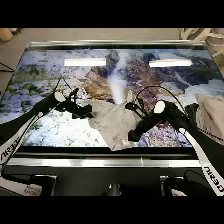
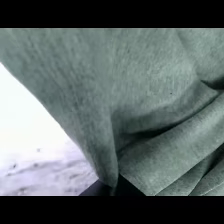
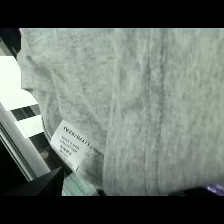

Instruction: Fold the shirts.

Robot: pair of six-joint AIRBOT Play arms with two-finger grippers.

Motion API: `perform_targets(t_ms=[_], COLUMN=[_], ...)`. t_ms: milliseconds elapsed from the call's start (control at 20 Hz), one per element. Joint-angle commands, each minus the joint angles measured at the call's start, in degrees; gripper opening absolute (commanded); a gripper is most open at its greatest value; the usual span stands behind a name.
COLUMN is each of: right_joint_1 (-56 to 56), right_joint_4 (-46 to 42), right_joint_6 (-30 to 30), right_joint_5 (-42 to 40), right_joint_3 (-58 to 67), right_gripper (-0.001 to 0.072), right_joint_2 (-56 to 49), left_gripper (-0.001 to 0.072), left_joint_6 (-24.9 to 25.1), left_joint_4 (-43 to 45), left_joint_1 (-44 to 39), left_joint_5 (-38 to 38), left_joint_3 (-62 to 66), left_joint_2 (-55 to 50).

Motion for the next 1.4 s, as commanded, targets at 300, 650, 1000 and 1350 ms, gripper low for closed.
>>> perform_targets(t_ms=[300,650,1000,1350], right_joint_1=[1.44,1.46,1.46,1.46], right_joint_4=[-6.43,-53.66,-52.76,-57.79], right_joint_6=[7.87,15.37,18.25,18.25], right_joint_5=[-7.37,-6.73,-13.31,-12.55], right_joint_3=[2.80,35.60,45.05,45.05], right_gripper=[0.0023,0.0024,0.0023,0.0024], right_joint_2=[0.74,25.92,42.07,40.04], left_gripper=[0.0026,0.0025,0.0025,0.0026], left_joint_6=[6.73,4.02,-2.62,-5.73], left_joint_4=[-1.22,25.62,29.75,41.18], left_joint_1=[0.07,1.36,2.56,2.56], left_joint_5=[1.33,2.86,10.12,-8.50], left_joint_3=[4.00,32.26,40.70,39.43], left_joint_2=[4.39,27.28,47.12,47.34])
